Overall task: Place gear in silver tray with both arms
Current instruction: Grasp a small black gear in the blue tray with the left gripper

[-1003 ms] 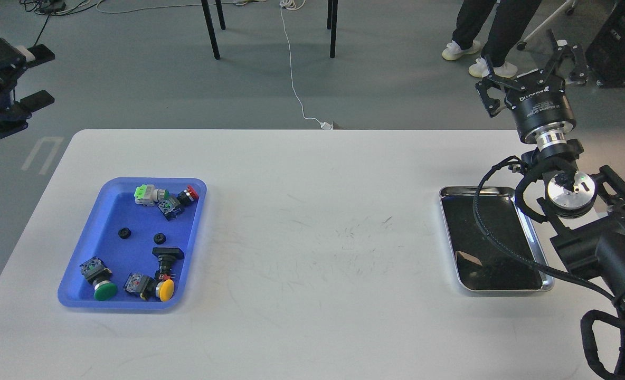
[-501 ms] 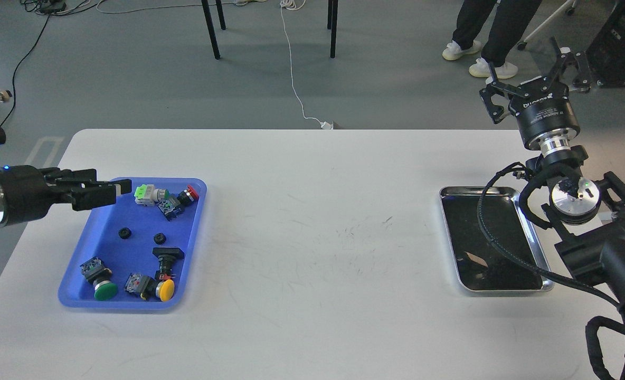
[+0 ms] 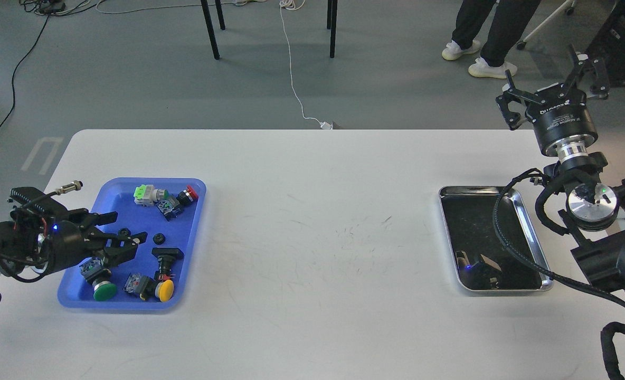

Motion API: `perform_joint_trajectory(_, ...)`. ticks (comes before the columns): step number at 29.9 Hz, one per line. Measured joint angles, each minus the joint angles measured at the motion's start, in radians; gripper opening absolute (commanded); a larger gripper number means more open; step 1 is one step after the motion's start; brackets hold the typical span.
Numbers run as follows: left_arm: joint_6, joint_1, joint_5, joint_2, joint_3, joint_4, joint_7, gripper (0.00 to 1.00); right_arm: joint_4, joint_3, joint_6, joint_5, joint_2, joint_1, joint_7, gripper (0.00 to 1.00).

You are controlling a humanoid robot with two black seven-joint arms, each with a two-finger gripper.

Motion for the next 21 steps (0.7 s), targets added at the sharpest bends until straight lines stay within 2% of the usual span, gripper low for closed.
perform_joint_trajectory(6, 0.001, 0.000, -0.005, -0.051, 0.006, 0.088, -0.001, 0.56, 0.001, 0.000, 0.000, 0.000, 0.000, 0.000, 0.000, 0.99)
perform_joint_trajectory(21, -0.003, -0.001, -0.055, -0.055, 0.005, 0.115, -0.002, 0.51, 0.001, -0.002, -0.002, 0.000, -0.001, 0.000, 0.001, 0.99)
